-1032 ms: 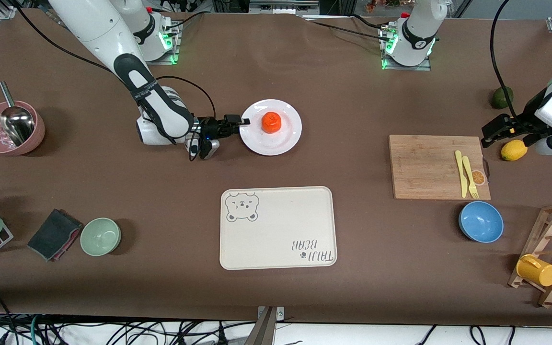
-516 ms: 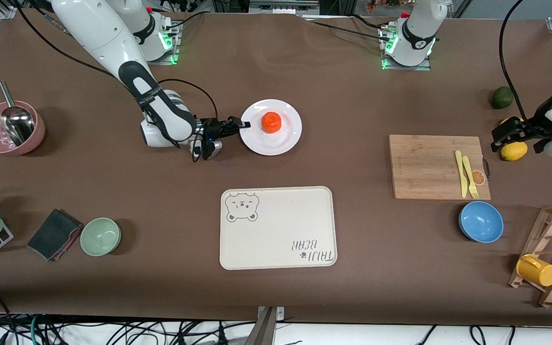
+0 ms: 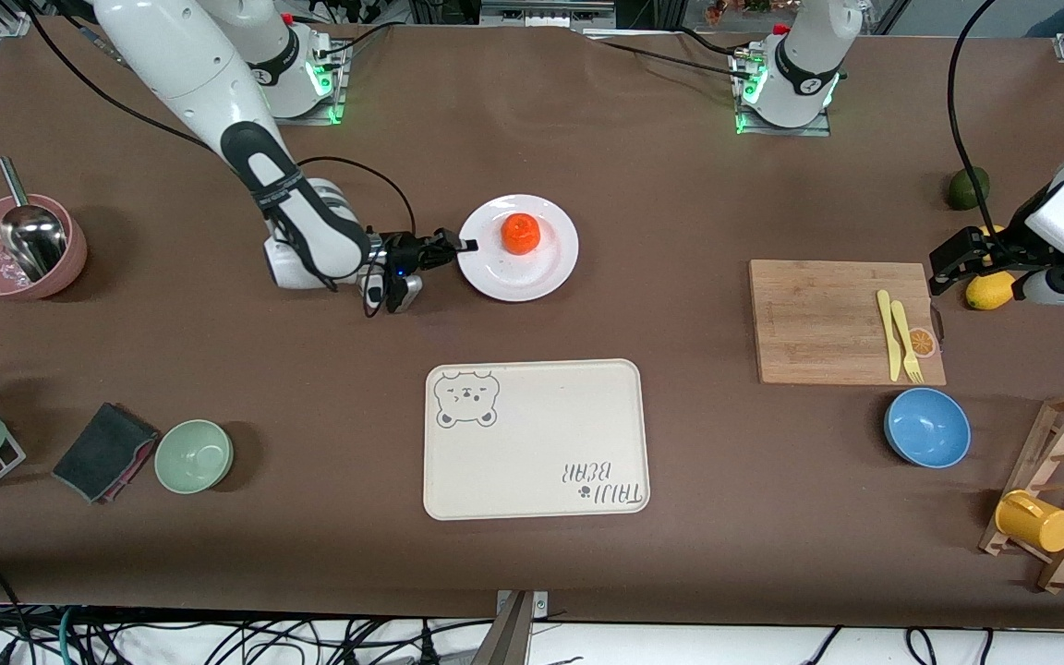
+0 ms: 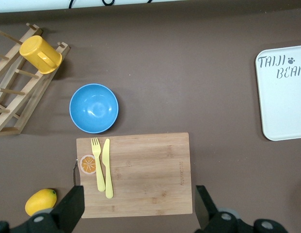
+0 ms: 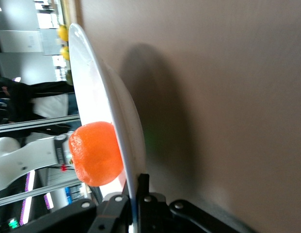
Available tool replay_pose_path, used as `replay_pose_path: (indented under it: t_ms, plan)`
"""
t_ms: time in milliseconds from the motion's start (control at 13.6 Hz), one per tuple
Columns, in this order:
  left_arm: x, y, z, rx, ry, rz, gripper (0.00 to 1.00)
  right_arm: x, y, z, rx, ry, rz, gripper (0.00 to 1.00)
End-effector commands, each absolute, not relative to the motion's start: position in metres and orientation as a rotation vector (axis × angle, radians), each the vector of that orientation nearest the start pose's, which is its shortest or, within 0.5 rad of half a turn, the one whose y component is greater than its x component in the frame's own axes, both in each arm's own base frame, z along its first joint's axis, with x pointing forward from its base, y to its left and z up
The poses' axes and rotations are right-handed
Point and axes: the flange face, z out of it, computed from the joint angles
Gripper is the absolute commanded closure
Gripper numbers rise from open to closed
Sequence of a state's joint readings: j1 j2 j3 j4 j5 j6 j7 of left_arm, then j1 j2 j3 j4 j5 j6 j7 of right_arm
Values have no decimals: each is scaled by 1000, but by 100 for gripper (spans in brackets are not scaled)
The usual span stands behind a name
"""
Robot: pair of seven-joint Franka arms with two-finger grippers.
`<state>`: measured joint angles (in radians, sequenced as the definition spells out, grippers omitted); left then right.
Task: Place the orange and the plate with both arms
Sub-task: 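Slide the plate with the right gripper onto the bear tray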
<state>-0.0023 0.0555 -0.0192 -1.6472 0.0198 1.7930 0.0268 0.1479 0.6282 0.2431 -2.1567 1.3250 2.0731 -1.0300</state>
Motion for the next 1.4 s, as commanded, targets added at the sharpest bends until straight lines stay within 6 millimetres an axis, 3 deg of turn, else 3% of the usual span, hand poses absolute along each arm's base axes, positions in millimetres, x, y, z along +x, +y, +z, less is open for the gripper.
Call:
replay_pose_path:
  t_ms: [0, 74, 295, 442, 663, 811, 1326]
  plan:
    - [585, -9, 587, -3132, 109, -87, 0, 486, 216, 132, -1923, -280, 354, 100]
    - [585, -9, 591, -3131, 109, -96, 0, 505, 210, 141, -1947, -286, 368, 100]
    - [586, -9, 594, -3131, 112, -101, 0, 567, 220, 171, -2006, -193, 391, 100]
    - [583, -10, 592, -3133, 114, -55, 0, 602, 229, 171, -2028, -105, 393, 100]
    - [581, -5, 592, -3136, 102, -43, 0, 662, 228, 168, -2066, 37, 309, 100]
    - [582, -2, 592, -3138, 99, -41, 0, 690, 237, 162, -2072, 123, 290, 100]
    - [582, -1, 592, -3146, 88, -53, 0, 702, 291, 141, -2120, 208, 162, 100]
